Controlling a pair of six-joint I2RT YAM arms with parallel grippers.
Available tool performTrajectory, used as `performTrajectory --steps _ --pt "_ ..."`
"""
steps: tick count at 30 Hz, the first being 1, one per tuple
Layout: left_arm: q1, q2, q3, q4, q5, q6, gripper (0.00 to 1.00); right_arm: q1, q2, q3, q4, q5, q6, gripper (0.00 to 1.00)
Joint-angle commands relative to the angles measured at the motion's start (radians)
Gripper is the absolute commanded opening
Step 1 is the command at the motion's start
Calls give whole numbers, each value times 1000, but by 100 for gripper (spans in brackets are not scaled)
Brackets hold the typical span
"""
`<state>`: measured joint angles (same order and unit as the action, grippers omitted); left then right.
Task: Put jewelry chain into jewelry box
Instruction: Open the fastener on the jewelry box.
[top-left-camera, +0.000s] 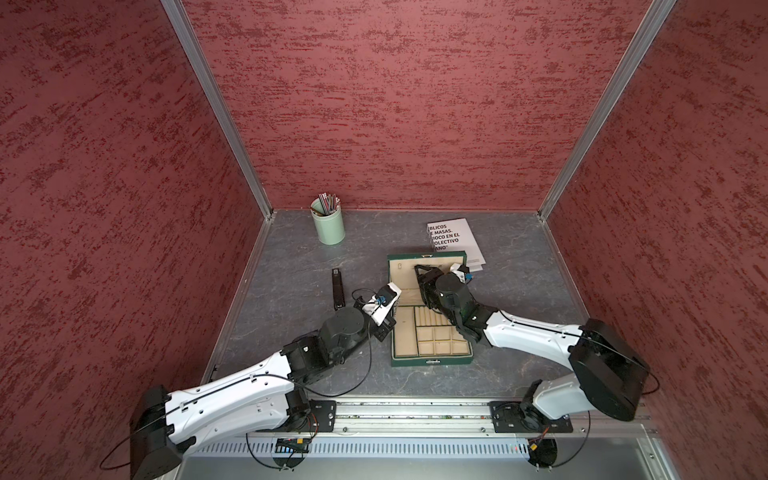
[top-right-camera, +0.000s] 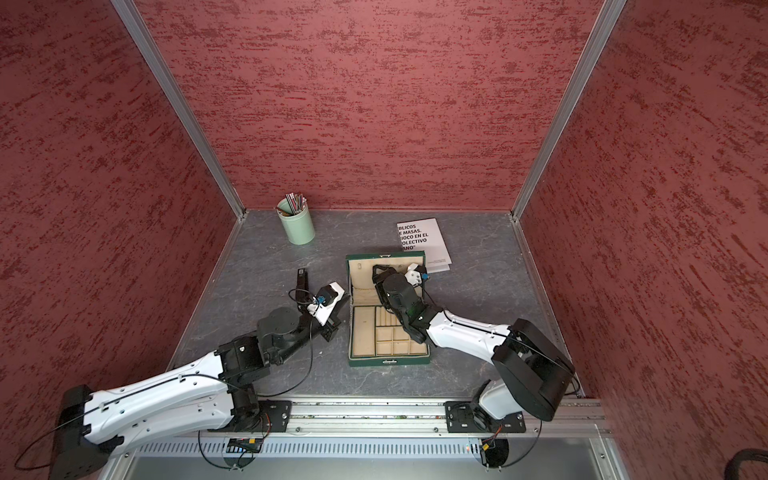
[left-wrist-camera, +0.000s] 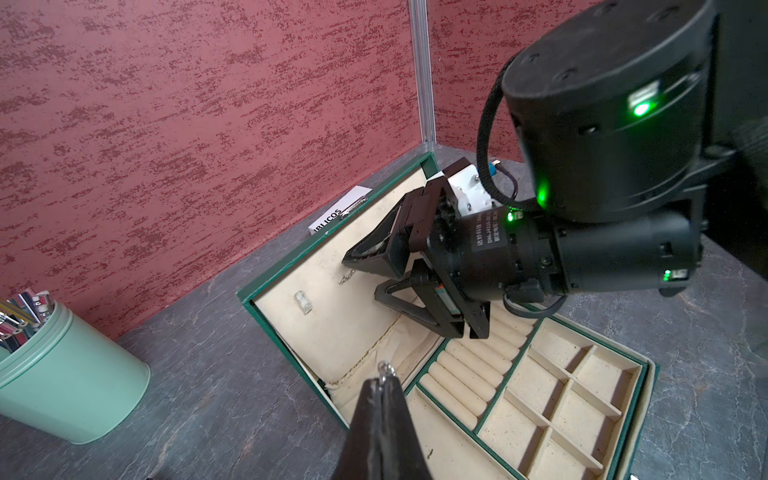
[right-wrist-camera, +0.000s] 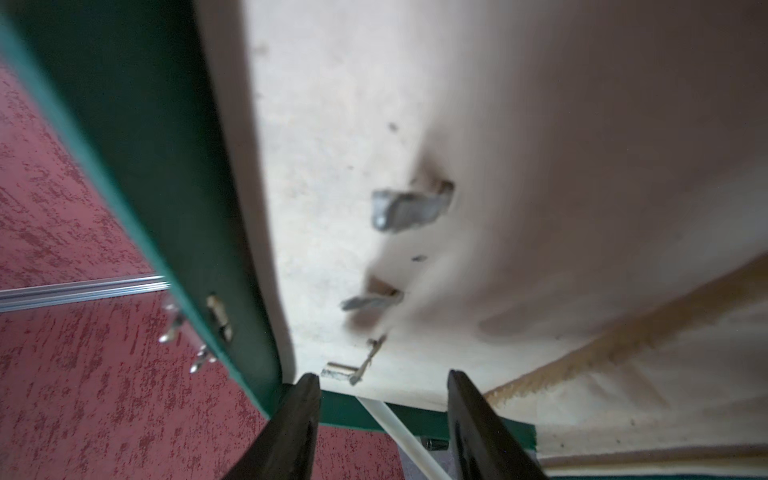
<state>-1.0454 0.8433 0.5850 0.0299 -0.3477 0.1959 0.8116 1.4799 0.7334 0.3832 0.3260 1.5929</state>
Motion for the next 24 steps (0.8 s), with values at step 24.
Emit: performTrajectory --steps 24 --pt "-13 -10 -7 7 -24 13 0 -8 91 -2 23 -7 51 48"
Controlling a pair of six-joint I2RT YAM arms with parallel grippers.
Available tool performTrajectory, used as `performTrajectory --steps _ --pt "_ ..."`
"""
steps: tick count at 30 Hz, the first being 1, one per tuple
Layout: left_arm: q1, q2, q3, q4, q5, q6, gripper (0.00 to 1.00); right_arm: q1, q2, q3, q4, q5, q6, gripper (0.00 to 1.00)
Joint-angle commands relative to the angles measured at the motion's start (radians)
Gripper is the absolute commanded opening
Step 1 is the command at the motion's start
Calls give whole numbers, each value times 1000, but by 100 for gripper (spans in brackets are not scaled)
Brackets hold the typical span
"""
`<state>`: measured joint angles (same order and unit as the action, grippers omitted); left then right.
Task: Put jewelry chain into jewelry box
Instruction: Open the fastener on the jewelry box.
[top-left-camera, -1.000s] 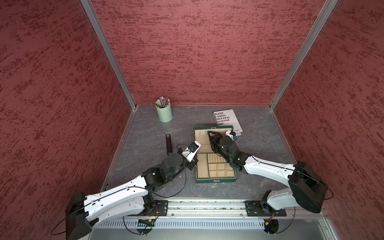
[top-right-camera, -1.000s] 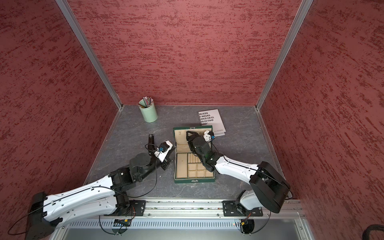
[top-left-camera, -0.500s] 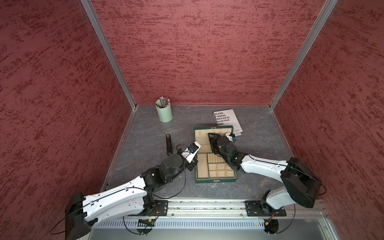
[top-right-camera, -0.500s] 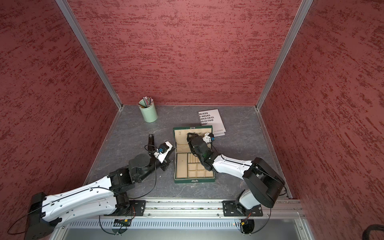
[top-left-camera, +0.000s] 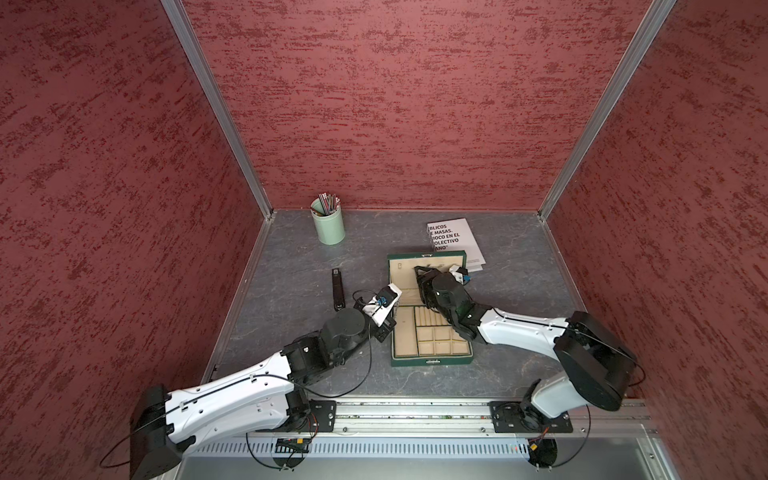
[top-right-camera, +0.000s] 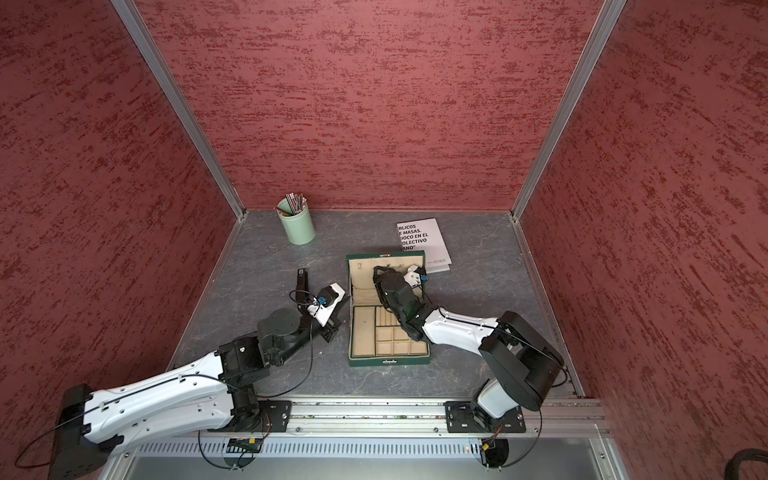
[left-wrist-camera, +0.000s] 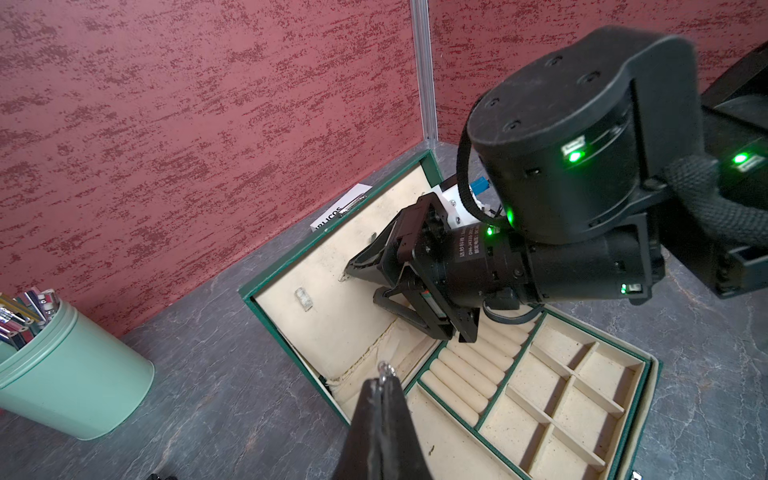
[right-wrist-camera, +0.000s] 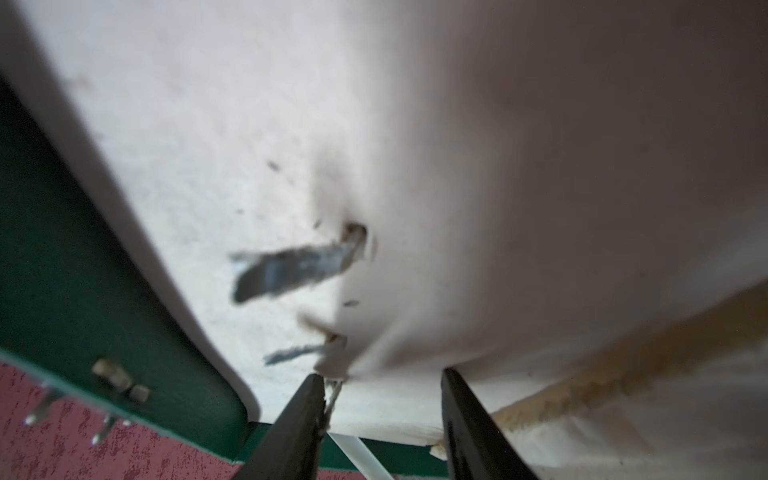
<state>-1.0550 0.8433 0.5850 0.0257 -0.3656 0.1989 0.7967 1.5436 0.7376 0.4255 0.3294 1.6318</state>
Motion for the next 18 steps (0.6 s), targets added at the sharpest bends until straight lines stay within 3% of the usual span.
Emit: performTrajectory --steps 1,12,18 --pt "-3 -10 -7 10 -6 10 0 8 30 -9 -19 -10 12 47" --pt "-9 -9 -7 4 -12 2 0 22 66 -47 13 -18 36 43" --pt "-11 -17 23 -21 -12 8 0 24 -65 -28 -95 -6 -54 57"
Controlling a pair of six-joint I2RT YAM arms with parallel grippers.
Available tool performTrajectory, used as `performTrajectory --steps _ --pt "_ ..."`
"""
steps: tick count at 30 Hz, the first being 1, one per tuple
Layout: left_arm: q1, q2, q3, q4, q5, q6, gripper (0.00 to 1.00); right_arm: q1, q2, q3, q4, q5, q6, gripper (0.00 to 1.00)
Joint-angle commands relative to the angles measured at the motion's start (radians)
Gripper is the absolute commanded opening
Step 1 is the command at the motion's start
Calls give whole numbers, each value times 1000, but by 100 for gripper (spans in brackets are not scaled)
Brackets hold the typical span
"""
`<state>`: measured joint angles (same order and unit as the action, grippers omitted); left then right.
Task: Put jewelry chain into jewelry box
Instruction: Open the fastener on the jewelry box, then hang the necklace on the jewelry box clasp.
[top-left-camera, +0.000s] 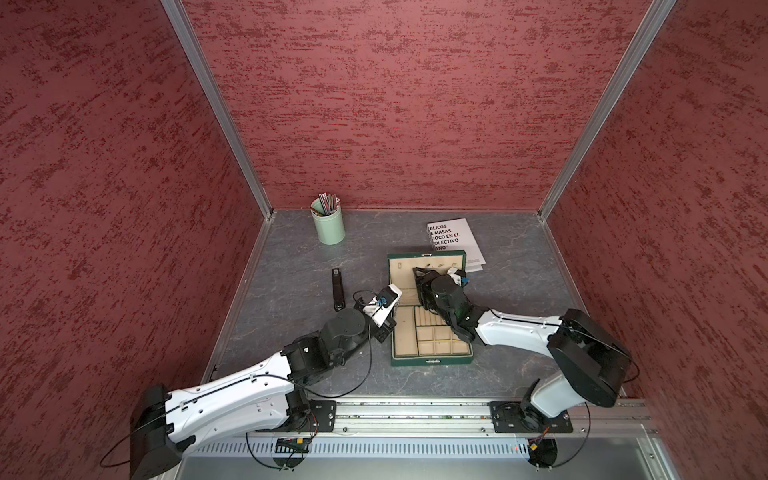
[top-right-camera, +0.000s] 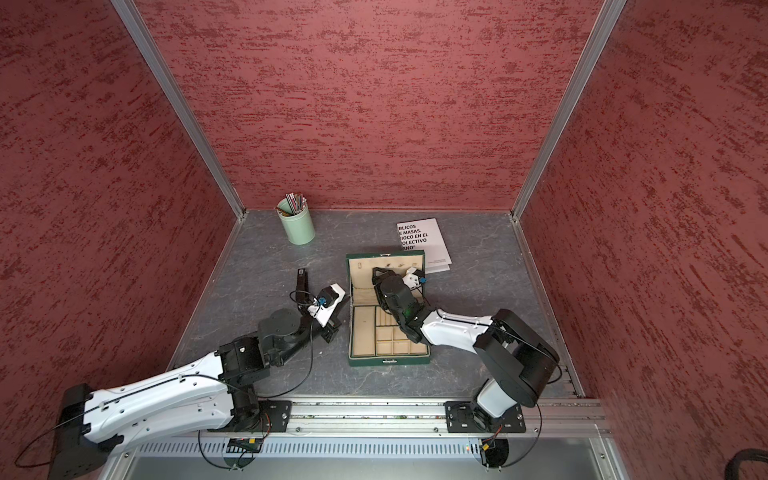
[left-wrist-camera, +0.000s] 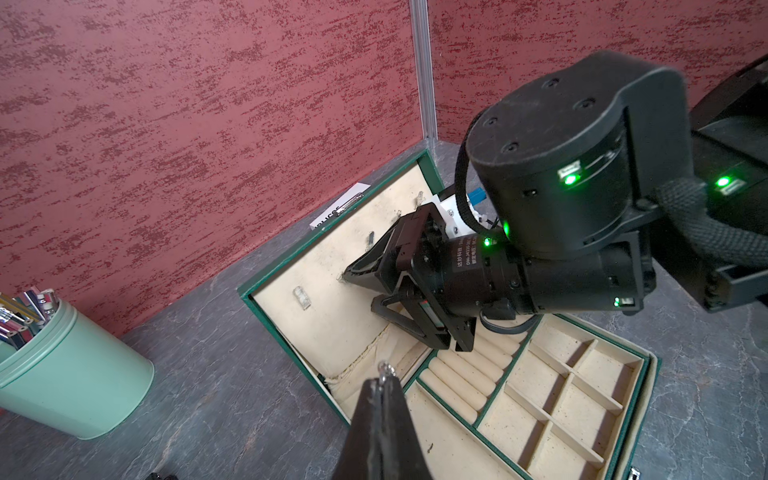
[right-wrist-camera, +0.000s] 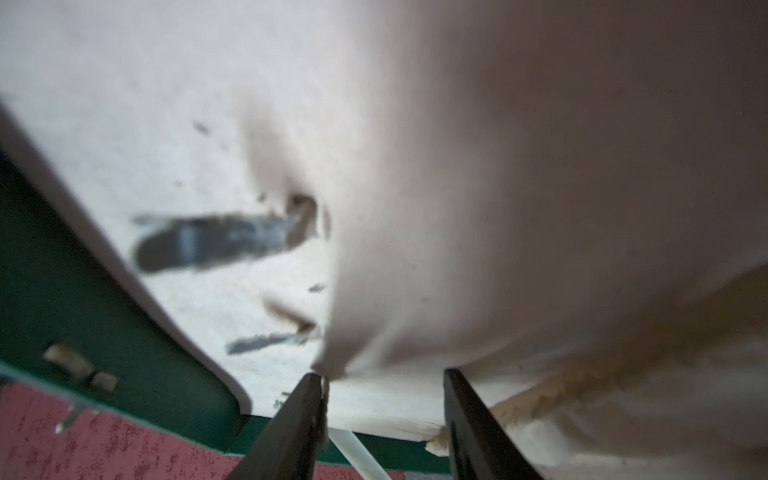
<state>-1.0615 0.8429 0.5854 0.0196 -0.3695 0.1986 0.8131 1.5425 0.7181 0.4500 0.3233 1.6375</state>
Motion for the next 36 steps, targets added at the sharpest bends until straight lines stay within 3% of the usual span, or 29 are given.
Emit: performTrajectory --steps 1,7,11,16,18,24,27,36 --pt "-5 -17 29 -20 -9 12 0 6 -94 0 -141 0 -86 61" --pt "-8 -22 85 -68 -9 38 0 4 -291 70 -398 -41 -325 72" --pt "-10 -20 131 -103 -2 73 0 4 -358 192 -645 -90 -702 72" --pt "-11 6 215 -152 17 164 0 5 -458 183 -636 -236 -1158 74" --pt "-9 21 248 -174 23 202 0 6 -497 168 -644 -257 -1264 74" --pt "-8 59 323 -209 44 281 0 20 -672 -54 -380 -418 -1456 71" --pt "-8 72 337 -214 50 301 0 46 -717 -160 -223 -416 -1502 68" --pt "-9 80 353 -210 70 339 0 181 -580 -185 -55 -362 -1691 59"
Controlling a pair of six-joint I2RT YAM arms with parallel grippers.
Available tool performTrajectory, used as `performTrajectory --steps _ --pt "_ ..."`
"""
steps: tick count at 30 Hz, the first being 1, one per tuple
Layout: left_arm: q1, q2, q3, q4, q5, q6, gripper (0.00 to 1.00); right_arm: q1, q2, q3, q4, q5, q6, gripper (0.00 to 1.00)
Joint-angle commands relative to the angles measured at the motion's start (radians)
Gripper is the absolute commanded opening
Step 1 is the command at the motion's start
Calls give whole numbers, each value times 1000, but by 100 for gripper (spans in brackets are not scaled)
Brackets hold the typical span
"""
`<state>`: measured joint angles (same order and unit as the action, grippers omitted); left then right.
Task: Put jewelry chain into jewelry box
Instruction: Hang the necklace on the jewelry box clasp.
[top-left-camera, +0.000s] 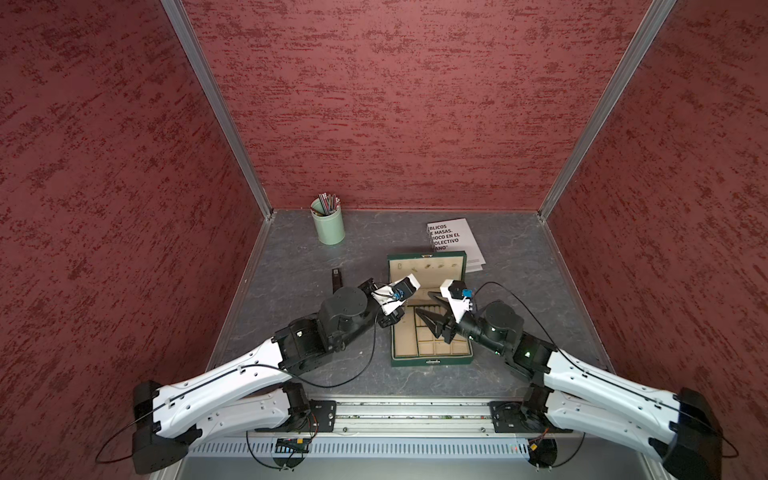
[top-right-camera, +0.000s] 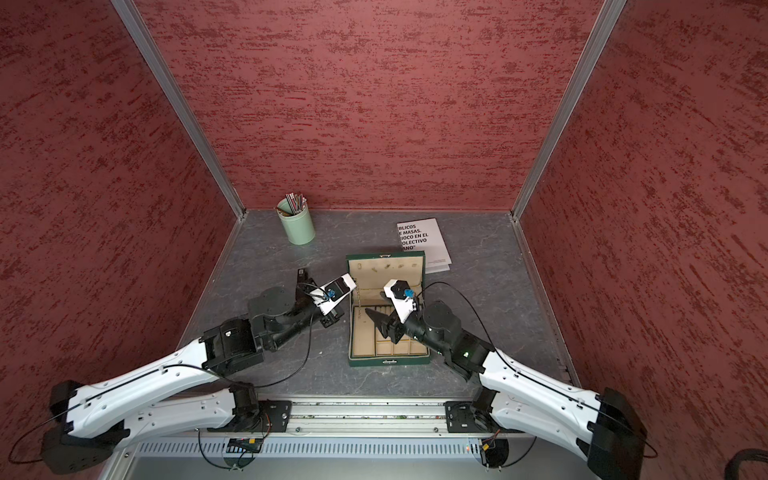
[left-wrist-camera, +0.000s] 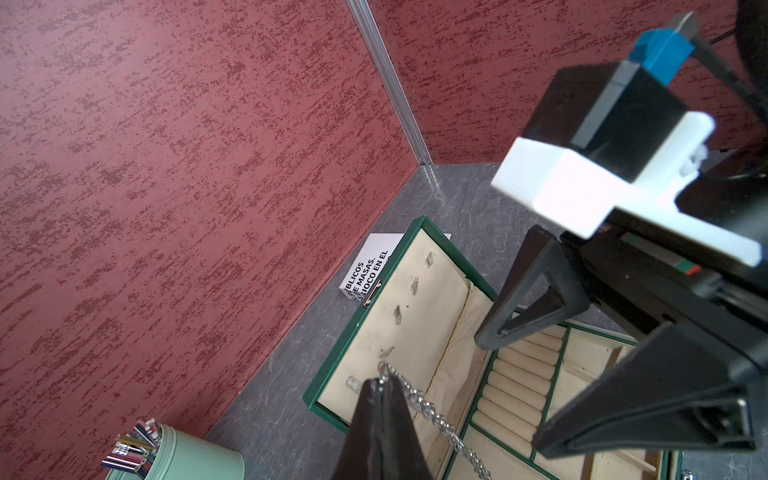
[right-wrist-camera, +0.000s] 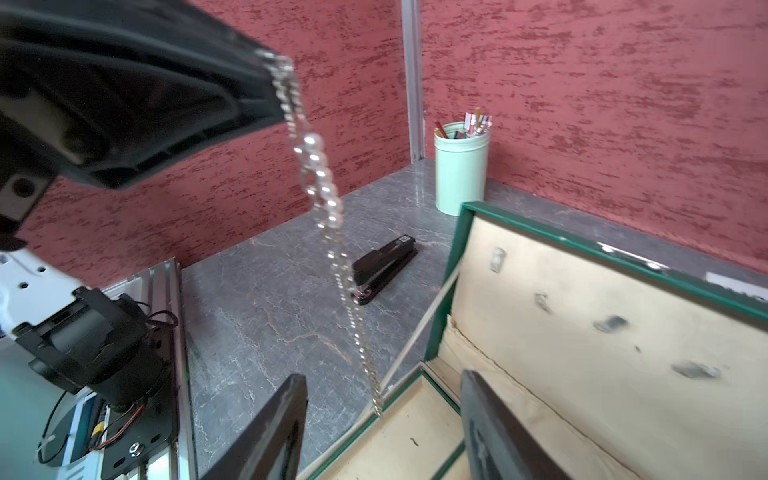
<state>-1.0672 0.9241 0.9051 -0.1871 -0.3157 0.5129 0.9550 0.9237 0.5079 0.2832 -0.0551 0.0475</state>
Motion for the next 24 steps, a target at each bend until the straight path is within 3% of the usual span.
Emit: performTrajectory --steps 1,9,24 --pt "-2 -2 34 -4 17 28 0 47 58 33 126 28 -112 57" --pt "-2 -7 32 -6 26 31 0 62 153 60 222 83 -139 43" --pt "-3 -6 43 -5 32 36 0 61 179 56 255 106 -156 28"
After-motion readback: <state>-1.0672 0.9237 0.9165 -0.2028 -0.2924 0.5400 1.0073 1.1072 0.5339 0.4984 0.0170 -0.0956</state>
